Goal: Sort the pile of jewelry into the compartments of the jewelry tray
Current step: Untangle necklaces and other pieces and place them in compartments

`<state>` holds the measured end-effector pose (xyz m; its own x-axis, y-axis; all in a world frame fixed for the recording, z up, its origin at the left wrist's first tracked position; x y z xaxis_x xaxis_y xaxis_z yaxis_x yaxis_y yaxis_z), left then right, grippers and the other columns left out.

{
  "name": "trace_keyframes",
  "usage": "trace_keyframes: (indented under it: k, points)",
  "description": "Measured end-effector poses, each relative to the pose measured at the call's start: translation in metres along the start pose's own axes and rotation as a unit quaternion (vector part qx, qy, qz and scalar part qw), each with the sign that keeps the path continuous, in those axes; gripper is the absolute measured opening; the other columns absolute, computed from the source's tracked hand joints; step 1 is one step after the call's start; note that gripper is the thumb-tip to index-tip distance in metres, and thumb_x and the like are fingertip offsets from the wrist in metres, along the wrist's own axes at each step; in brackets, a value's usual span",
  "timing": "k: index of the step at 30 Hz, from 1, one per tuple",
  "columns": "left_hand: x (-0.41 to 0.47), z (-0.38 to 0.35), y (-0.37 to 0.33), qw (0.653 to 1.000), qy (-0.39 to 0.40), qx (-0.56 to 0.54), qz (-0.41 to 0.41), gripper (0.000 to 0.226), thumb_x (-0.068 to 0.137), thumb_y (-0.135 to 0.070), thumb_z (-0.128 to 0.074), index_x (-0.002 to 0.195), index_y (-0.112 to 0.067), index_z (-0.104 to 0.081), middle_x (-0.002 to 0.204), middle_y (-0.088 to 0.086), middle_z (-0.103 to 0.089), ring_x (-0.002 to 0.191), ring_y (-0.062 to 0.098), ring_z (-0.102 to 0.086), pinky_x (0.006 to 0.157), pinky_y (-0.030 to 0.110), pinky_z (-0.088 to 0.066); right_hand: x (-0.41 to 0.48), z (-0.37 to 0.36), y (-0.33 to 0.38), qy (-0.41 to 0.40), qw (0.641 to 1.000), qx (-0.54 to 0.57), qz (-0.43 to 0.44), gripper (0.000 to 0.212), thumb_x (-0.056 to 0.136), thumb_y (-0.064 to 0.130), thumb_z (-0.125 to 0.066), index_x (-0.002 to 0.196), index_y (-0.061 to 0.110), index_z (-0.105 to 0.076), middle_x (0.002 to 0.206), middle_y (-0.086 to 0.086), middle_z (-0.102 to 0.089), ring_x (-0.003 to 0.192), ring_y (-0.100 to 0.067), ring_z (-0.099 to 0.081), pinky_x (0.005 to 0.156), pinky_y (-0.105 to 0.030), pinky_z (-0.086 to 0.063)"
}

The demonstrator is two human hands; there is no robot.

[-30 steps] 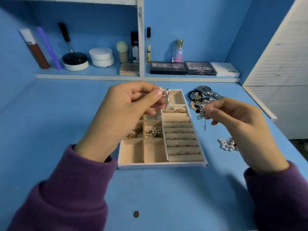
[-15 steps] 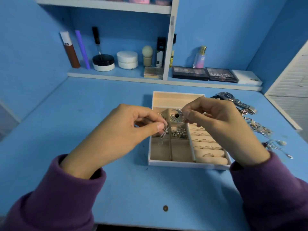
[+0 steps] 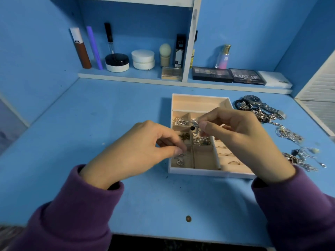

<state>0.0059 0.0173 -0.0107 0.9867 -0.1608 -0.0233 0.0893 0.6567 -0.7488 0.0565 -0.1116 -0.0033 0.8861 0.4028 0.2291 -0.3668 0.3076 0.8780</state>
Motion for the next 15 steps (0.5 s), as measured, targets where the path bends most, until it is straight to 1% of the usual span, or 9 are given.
trace_keyframes:
  k: [2,4,5,7,8,9,10,13,15]
  points:
    - [0.002,0.007,0.000,0.999,-0.032,-0.016,-0.012,0.011,0.081,-0.019,-0.066,0.084,-0.026,-0.073,0.068,-0.014,-0.067,0.049,-0.015,-0.052,0.049,-0.001,-0.034,0.002,0.004,-0.001,-0.013,1.000,-0.011,0.000,0.010,0.083,0.014,-0.062,0.076,0.014,-0.070,0.068,0.000,-0.069,0.067,-0.014,-0.062,0.063,-0.021,-0.047]
    - [0.005,0.015,-0.002,0.997,-0.069,-0.037,-0.028,0.010,0.079,-0.024,-0.067,0.081,-0.032,-0.073,0.075,-0.017,-0.071,0.069,-0.010,-0.061,0.061,0.001,-0.040,0.004,0.010,-0.003,-0.035,0.999,-0.023,0.000,0.010,0.083,0.014,-0.062,0.076,0.014,-0.069,0.069,-0.002,-0.069,0.064,-0.007,-0.060,0.059,-0.014,-0.045]
    - [0.007,0.019,-0.005,0.995,-0.082,-0.046,-0.037,0.010,0.078,-0.025,-0.067,0.082,-0.032,-0.073,0.077,-0.018,-0.071,0.074,-0.008,-0.062,0.064,0.002,-0.041,0.006,0.014,-0.005,-0.047,0.998,-0.036,0.001,0.010,0.082,0.015,-0.062,0.076,0.014,-0.070,0.069,-0.002,-0.069,0.063,-0.005,-0.059,0.059,-0.013,-0.044]
    - [0.011,0.024,-0.015,0.991,-0.102,-0.060,-0.056,0.010,0.079,-0.024,-0.067,0.083,-0.030,-0.073,0.078,-0.017,-0.071,0.074,-0.006,-0.062,0.063,0.003,-0.042,0.009,0.019,-0.011,-0.062,0.995,-0.078,-0.003,0.010,0.081,0.017,-0.064,0.075,0.015,-0.071,0.067,0.000,-0.067,0.060,-0.007,-0.055,0.058,-0.017,-0.043]
    - [0.013,0.027,-0.020,0.990,-0.111,-0.065,-0.065,0.010,0.079,-0.023,-0.067,0.084,-0.030,-0.073,0.077,-0.017,-0.071,0.073,-0.006,-0.062,0.061,0.003,-0.041,0.010,0.019,-0.014,-0.060,0.993,-0.101,-0.004,0.010,0.081,0.017,-0.065,0.073,0.017,-0.071,0.065,0.003,-0.065,0.057,-0.005,-0.052,0.056,-0.017,-0.041]
    - [0.016,0.028,-0.023,0.988,-0.118,-0.070,-0.071,0.010,0.079,-0.022,-0.067,0.084,-0.029,-0.073,0.076,-0.017,-0.071,0.071,-0.006,-0.062,0.060,0.004,-0.041,0.011,0.017,-0.017,-0.055,0.991,-0.125,-0.003,0.010,0.080,0.016,-0.066,0.072,0.018,-0.071,0.063,0.008,-0.062,0.055,-0.002,-0.049,0.053,-0.013,-0.039]
    - [0.019,0.030,-0.027,0.986,-0.123,-0.079,-0.076,0.011,0.080,-0.021,-0.067,0.084,-0.028,-0.073,0.076,-0.017,-0.071,0.070,-0.006,-0.062,0.060,0.004,-0.041,0.012,0.015,-0.020,-0.051,0.987,-0.152,0.002,0.009,0.079,0.015,-0.067,0.072,0.019,-0.071,0.064,0.011,-0.059,0.055,0.000,-0.048,0.054,-0.010,-0.037]
    - [0.026,0.031,-0.034,0.983,-0.131,-0.098,-0.088,0.011,0.081,-0.018,-0.066,0.086,-0.026,-0.072,0.077,-0.012,-0.072,0.072,-0.003,-0.064,0.060,0.006,-0.043,0.009,0.012,-0.025,-0.048,0.970,-0.239,0.023,0.006,0.078,0.018,-0.069,0.077,0.021,-0.074,0.068,0.008,-0.052,0.064,0.000,-0.042,0.061,-0.008,-0.031]
    - [0.031,0.031,-0.039,0.981,-0.134,-0.102,-0.094,0.011,0.082,-0.017,-0.065,0.087,-0.024,-0.072,0.077,-0.009,-0.072,0.072,0.001,-0.066,0.062,0.009,-0.046,0.006,0.019,-0.026,-0.049,0.969,-0.241,0.025,0.007,0.079,0.021,-0.067,0.081,0.024,-0.074,0.068,0.007,-0.051,0.066,-0.002,-0.041,0.061,-0.013,-0.029]
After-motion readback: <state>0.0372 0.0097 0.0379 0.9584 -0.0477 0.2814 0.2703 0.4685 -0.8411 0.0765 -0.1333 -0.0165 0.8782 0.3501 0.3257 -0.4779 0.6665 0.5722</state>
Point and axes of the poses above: each hand's wrist, its own x-axis towards the middle knuckle, its own z-axis out of the back of the hand, y = z × x, the point moved 8 cm from there along x, towards the middle knuckle
